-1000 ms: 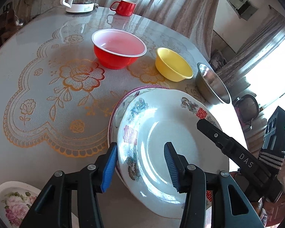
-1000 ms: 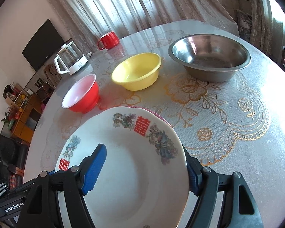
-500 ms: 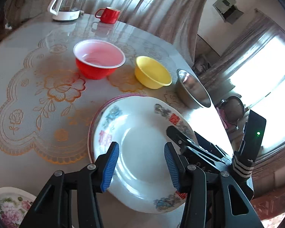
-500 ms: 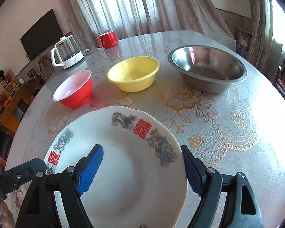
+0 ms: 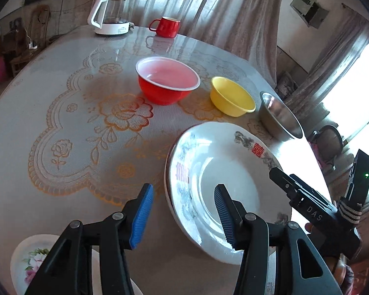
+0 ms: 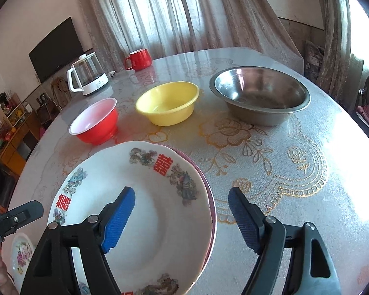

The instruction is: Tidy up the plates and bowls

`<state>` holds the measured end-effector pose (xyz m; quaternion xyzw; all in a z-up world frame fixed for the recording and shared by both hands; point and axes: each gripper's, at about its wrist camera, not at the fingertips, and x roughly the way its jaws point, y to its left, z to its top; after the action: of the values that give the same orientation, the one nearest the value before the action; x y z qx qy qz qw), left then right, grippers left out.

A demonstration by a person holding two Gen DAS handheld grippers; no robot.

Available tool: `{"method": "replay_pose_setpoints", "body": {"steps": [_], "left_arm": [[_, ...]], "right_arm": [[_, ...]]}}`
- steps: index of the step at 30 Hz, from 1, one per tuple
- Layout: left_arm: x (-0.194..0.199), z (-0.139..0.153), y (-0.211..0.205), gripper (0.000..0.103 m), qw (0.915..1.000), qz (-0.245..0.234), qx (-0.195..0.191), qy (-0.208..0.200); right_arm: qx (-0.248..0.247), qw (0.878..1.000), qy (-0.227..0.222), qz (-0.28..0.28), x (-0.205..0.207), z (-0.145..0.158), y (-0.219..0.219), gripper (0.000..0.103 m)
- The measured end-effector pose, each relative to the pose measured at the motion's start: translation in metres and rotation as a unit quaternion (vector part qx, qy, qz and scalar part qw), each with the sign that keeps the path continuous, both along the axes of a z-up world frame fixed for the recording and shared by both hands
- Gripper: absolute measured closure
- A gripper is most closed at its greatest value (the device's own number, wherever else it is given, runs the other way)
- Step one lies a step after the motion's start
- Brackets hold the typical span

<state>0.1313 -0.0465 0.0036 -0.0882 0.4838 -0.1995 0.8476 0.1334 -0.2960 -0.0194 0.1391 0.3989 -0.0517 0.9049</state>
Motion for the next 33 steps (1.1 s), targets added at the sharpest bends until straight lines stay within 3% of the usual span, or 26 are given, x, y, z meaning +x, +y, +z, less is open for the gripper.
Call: {"method": "replay_pose_setpoints", "body": {"steps": [4, 13, 23, 33], "left_arm": [[-0.007, -0.009, -0.011, 0.051, 0.9997, -0.023, -0.005, 0.007], [-0.011, -0.010, -0.018, 0.042, 0.9997, -0.023, -0.007, 0.003], [-0.007, -0.010, -0.021, 0.042, 0.9996, -0.023, -0.013, -0.001], [-0.013, -0.009, -0.025, 0.040, 0.9989, -0.019, 0.030, -0.029]], "right_arm": [[0.016, 1.000, 0.005, -0.002, -0.014, -0.004, -0.008, 0.034], [0.010, 1.000, 0.011, 0.009, -0.024, -0.011, -0.006, 0.070], [-0.036, 0.999, 0.015, 0.012, -0.021, -0.012, 0.003, 0.071], [-0.090, 0.996, 0.016, 0.014, -0.023, -0.011, 0.016, 0.070]]}}
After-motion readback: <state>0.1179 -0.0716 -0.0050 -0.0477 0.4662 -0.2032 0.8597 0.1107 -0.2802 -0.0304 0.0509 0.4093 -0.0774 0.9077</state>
